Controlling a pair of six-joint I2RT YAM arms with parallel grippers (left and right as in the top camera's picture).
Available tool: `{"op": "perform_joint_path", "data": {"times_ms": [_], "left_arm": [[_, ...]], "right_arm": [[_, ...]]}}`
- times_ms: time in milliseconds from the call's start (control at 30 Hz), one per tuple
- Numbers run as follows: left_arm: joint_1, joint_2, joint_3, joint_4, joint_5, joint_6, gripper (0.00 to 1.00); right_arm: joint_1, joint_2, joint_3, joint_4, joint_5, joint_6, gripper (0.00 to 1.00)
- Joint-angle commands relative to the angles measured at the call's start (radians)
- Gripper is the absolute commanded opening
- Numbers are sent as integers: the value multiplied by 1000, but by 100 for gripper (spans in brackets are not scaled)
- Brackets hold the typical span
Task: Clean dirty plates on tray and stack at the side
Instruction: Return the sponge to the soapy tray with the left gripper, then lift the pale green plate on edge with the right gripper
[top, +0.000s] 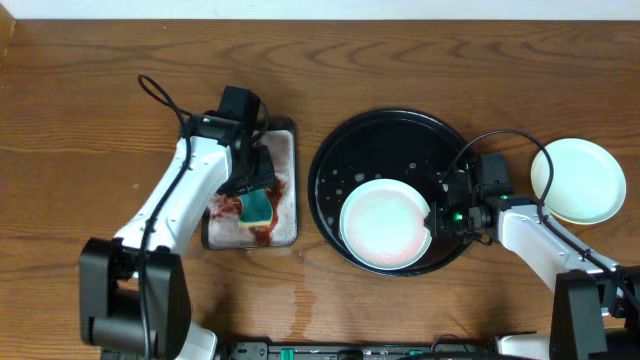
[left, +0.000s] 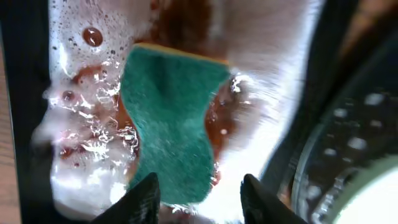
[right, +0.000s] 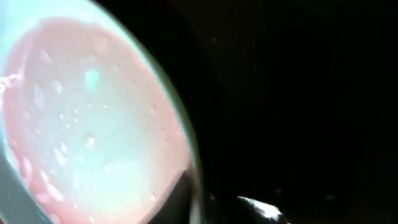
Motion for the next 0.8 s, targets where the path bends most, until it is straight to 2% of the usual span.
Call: {"op": "perform_joint_path", "data": {"times_ms": [0,33,267,333,400,567,767], "left_arm": [[-2,-106,18,-10,35,21,45],[-3,-127,18,-14,35,21,45],[-3,-311,18,-72,61,21,56],[-3,-351,18,-82,60,21,64],[-3,-376,18,-87,60,21,80],[-2,-392,18,-93,56,21,82],[-2,-392,18,-93,56,21,82]], "right_arm": [[-4,16,-8,5,71,-34,12],[-4,12,-6,4,51,-51,1],[0,-129,4,-24,23,-63,1],[10,-209,4,-35,49,-63,1],[27,-293,4,-51,111,-61,1],[93,-498,4,-82,341,-58,1],[181,-645,4,-72,563,-59,1]]}}
